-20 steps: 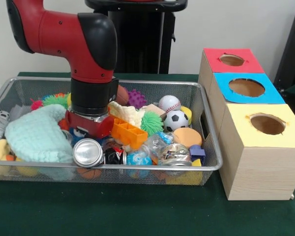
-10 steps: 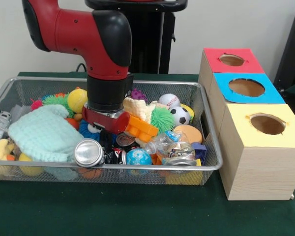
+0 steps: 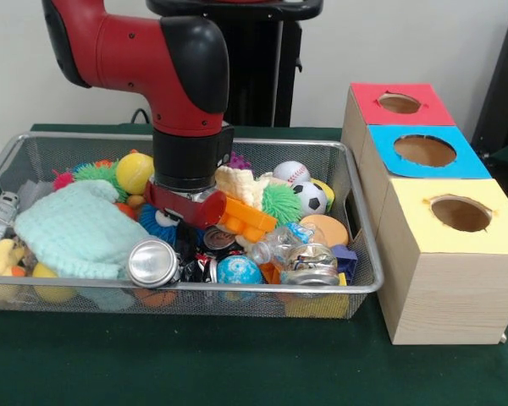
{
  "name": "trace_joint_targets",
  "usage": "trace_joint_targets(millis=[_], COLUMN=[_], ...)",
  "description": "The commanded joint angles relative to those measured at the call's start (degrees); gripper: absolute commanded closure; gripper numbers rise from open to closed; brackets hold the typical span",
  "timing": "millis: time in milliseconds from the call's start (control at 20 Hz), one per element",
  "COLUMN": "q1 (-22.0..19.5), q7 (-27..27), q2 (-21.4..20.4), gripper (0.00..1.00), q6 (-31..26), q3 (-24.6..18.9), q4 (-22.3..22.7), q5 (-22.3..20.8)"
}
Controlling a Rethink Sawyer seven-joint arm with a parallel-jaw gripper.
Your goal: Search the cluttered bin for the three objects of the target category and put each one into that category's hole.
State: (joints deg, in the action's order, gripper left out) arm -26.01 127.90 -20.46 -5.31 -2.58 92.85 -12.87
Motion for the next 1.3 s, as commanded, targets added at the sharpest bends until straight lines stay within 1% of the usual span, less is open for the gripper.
trace_joint_targets(millis=[50,250,700,1000,1300], q1=[0.2,0.1,0.4,-1.1,-1.0], q7=[3.6,3.5,3.1,0.7,0.4], q2=[7.3,7.0,3.9,2.5,2.4], gripper=[1.00,1.00,1.00,1.00,1.00], q6=[-10.8,-10.6,-13.9,-16.4,-17.4], q3=[-7.7,-7.9,-8.0,-10.0,-10.2], q4=[13.5,14.6,18.3,20.2,20.2], q5=[1.4,2.4,5.0,5.7,6.7])
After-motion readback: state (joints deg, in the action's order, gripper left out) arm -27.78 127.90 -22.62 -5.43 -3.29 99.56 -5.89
